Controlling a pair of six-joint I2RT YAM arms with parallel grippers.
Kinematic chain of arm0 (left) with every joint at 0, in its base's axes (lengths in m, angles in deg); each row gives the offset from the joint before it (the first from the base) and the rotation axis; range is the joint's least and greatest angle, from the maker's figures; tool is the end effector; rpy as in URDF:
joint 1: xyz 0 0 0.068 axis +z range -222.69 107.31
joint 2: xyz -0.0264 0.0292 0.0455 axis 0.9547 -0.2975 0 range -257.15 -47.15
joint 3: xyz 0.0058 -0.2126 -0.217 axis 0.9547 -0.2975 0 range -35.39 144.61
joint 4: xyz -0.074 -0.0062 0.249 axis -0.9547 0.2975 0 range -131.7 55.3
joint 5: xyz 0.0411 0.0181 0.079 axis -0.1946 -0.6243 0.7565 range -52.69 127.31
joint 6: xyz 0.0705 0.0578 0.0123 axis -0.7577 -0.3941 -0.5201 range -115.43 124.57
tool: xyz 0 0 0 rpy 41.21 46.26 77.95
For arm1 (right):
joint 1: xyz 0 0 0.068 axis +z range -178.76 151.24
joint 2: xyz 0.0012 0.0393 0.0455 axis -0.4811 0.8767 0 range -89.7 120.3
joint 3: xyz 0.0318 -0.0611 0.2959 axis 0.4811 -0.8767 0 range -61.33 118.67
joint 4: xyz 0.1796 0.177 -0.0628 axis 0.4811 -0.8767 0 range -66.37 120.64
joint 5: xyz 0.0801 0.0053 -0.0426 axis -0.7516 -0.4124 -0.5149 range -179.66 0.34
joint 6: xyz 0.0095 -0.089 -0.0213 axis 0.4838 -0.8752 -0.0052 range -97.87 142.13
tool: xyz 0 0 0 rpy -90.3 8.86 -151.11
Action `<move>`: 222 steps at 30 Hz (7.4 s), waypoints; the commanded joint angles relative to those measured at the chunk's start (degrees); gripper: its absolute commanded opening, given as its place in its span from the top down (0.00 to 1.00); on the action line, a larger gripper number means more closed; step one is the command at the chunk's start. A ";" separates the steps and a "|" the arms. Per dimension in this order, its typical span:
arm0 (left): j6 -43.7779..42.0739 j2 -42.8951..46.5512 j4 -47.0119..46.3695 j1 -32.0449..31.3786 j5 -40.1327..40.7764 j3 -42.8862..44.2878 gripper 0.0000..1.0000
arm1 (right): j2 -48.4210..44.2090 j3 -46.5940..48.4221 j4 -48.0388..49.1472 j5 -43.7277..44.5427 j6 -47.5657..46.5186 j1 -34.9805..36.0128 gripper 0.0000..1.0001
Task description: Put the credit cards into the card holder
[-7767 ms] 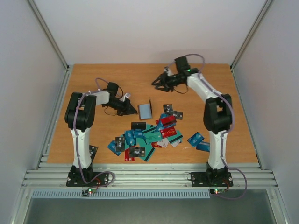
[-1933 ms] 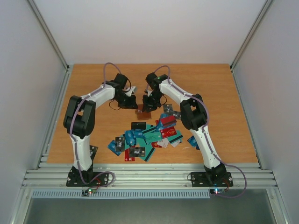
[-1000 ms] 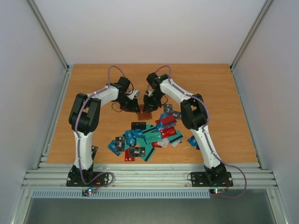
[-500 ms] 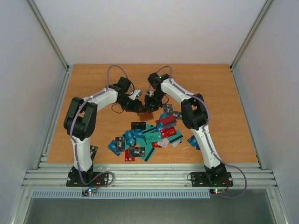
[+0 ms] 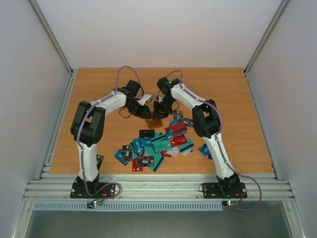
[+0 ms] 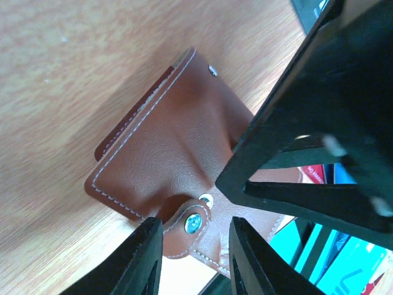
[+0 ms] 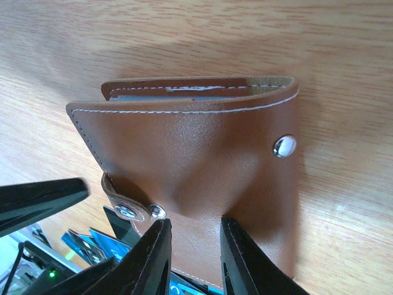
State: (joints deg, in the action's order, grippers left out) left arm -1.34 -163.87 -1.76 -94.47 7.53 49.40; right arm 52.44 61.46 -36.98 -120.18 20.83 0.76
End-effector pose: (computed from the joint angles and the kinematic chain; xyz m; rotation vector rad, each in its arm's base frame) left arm 0.3902 -0.2001 0.1617 0.7841 2.6858 -0.7979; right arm 0.4237 0.2880 0.1262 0.8059 -2.8442 -0.8014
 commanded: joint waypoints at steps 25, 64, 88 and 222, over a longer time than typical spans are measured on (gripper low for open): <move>-8.61 -8.22 4.71 2.36 -11.09 5.50 0.69 | 5.70 -4.85 -1.39 5.81 -1.08 0.24 0.76; 20.51 0.76 -14.45 4.97 -12.77 -13.61 0.80 | 9.76 1.67 -2.39 4.54 -0.71 1.94 0.77; 23.06 -3.91 -21.23 4.41 -21.97 -12.03 0.86 | 9.65 1.18 -2.01 3.55 0.54 1.87 0.78; 32.70 -4.43 -28.25 2.03 -16.08 -11.83 0.86 | 6.65 1.56 -2.02 -0.95 -0.56 1.43 0.80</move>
State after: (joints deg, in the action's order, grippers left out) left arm 30.94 -165.71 -25.74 -91.00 -7.90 37.05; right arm 54.89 65.22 -39.97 -122.89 21.18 0.76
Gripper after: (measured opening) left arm 0.147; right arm 0.193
